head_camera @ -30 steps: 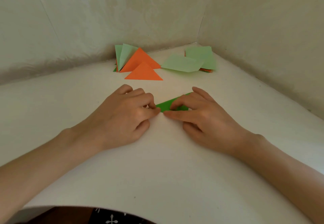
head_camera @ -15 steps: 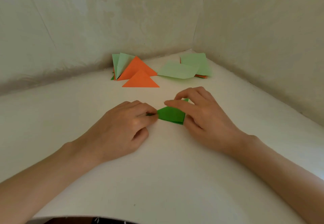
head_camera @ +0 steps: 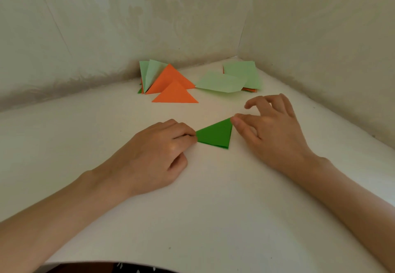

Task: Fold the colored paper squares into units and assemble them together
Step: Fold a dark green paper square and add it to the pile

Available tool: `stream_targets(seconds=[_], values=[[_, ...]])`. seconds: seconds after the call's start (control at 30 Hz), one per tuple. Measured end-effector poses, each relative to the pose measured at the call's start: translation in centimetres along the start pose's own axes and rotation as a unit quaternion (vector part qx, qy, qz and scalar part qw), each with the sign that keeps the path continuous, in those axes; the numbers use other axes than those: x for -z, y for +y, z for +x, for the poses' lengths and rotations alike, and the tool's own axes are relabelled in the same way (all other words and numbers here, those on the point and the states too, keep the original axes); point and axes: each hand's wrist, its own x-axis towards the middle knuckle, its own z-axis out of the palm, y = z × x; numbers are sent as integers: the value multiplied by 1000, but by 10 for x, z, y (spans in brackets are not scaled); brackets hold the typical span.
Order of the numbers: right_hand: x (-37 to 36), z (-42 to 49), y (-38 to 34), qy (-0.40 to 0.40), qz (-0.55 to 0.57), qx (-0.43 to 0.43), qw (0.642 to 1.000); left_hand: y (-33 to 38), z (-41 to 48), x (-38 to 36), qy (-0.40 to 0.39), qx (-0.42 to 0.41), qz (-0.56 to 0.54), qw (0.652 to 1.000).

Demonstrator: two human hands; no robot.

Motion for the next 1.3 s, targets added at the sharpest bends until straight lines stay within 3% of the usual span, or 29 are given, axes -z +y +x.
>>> stream_targets(seconds=[0.07,0.17,0.33,0.5,0.57,0.67,0.73,0.9,1.1,1.3], values=[[2,0,-5,10,3,51,999,0,0,0,-5,0,-1,1000],[-1,-3,-17,-65,38,140,987,0,1,1,-26,-3,8,1000],[-4,-5,-19,-100,58,144,983,-2,3,6,-47,-35,76,995],[-5,-4,-18,-110,93,135,980,-12,-1,17,49,-54,109,991],[-6,-3,-17,-109,121,135,977,-14,-2,17,89,-20,88,992],[-7,0,-14,-133,187,111,967,-10,4,14,134,84,-36,987],[-6,2,-14,-149,216,93,961,-5,15,11,110,155,-96,977],[-9,2,-14,-139,196,102,965,6,35,3,-45,229,-78,969],[-1,7,-13,-162,154,85,971,6,38,11,-51,325,-237,914],[20,30,-14,-266,170,65,947,8,43,15,-90,347,-260,897]])
